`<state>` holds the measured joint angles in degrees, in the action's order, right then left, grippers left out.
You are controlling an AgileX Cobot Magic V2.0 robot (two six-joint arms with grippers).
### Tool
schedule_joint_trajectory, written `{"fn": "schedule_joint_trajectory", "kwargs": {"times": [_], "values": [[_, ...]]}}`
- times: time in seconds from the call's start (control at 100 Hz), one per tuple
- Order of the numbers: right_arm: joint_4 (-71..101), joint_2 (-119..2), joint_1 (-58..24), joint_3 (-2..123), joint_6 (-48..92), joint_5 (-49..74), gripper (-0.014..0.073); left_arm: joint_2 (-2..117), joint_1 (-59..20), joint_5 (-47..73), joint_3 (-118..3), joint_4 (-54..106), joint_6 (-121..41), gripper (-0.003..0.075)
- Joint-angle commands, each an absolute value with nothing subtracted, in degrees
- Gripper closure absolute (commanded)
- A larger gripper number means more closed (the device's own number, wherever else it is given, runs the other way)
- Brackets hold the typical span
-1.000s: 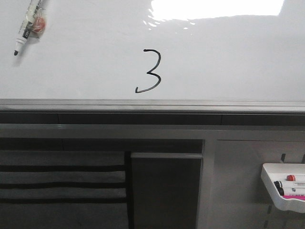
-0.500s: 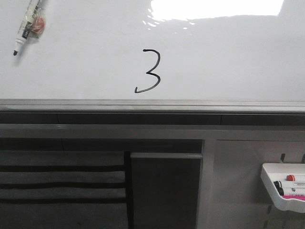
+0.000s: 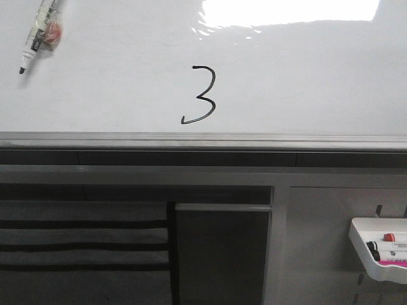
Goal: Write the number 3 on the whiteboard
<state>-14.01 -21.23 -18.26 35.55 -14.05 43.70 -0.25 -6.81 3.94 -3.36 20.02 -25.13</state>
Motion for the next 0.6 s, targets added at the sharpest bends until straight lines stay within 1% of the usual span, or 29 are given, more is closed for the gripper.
{"fn": "schedule_joint_trajectory", "kwargs": {"times": [0.0, 0.1, 0.17, 0.2, 0.25, 0.59], "values": [[-15.5, -21.6, -18.1, 36.9, -13.8, 40.2, 0.0663, -2.0, -6.1, -1.6, -4.2, 14.2, -16.5, 0.0741], [-15.5, -21.6, -18.1, 36.9, -13.8, 40.2, 0.0663, -1.9, -6.0, -2.8, -2.6, 0.9, -3.3, 0.0741], [-15.5, -21.6, -18.1, 36.9, -13.8, 40.3, 0.0663, -1.9, -6.0, -6.2, -0.1, -2.4, 2.0, 0.0741], [-15.5, -21.6, -18.1, 36.9, -13.8, 40.3, 0.0663, -1.9, -6.0, -8.5, 1.0, -2.1, 2.1, 0.0741], [-15.5, -21.6, -18.1, 36.9, -13.8, 40.3, 0.0663, -1.9, -6.0, -5.5, 0.5, -0.9, 2.1, 0.0741], [-15.5, -21.6, -18.1, 36.9, -13.8, 40.8, 0.0663, -1.9, -6.1, -5.4, 0.8, -1.0, 2.1, 0.0741]]}}
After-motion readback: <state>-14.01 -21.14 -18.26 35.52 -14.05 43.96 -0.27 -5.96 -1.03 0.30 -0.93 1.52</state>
